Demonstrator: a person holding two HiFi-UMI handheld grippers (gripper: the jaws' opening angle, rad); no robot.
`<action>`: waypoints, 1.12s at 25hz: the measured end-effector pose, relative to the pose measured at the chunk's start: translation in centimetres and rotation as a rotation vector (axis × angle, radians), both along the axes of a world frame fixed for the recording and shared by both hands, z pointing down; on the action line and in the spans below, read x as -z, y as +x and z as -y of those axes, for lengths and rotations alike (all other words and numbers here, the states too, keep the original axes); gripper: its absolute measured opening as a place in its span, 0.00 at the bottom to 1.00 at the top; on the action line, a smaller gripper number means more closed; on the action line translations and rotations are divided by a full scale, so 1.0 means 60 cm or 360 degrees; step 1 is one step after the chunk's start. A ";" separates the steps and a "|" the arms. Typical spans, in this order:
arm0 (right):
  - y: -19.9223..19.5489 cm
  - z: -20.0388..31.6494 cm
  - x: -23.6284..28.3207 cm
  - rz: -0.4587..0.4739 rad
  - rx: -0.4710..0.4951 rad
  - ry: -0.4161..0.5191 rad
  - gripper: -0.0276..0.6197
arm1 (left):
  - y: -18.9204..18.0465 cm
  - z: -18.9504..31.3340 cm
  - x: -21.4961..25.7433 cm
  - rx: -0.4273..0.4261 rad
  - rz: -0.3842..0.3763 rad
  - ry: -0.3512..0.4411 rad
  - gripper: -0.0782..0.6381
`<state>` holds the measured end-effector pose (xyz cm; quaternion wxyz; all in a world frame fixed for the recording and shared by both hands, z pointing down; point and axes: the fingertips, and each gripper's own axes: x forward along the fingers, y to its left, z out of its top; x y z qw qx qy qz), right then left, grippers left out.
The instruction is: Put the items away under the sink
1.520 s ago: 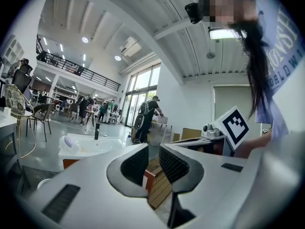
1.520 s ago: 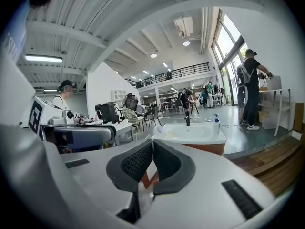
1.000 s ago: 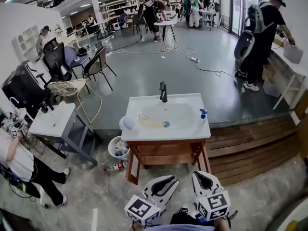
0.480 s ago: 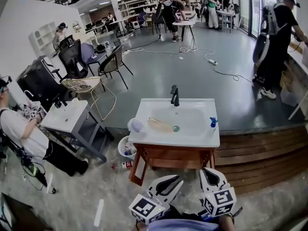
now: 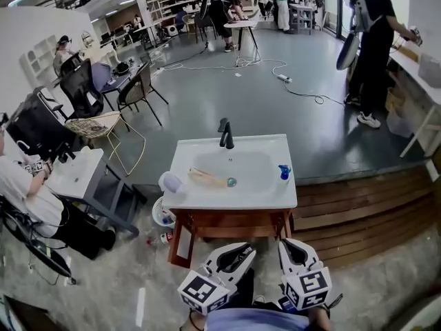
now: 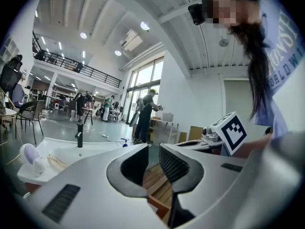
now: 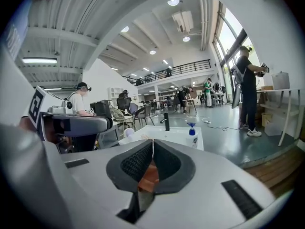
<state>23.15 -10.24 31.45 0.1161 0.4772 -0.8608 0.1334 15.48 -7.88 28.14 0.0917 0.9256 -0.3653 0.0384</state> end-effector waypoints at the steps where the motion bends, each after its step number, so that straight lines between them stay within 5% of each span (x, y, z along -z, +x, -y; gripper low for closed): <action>1: 0.004 0.010 0.000 0.0000 -0.0022 0.0001 0.07 | 0.006 0.008 0.000 -0.0029 0.0000 0.0002 0.20; 22: 0.048 0.297 -0.050 -0.0113 -0.0238 -0.0109 0.07 | 0.011 0.297 -0.022 -0.0245 0.0023 -0.0017 0.20; 28: 0.065 0.352 -0.090 -0.0292 -0.0222 -0.0138 0.07 | 0.005 0.354 -0.030 -0.0270 0.0013 -0.0024 0.20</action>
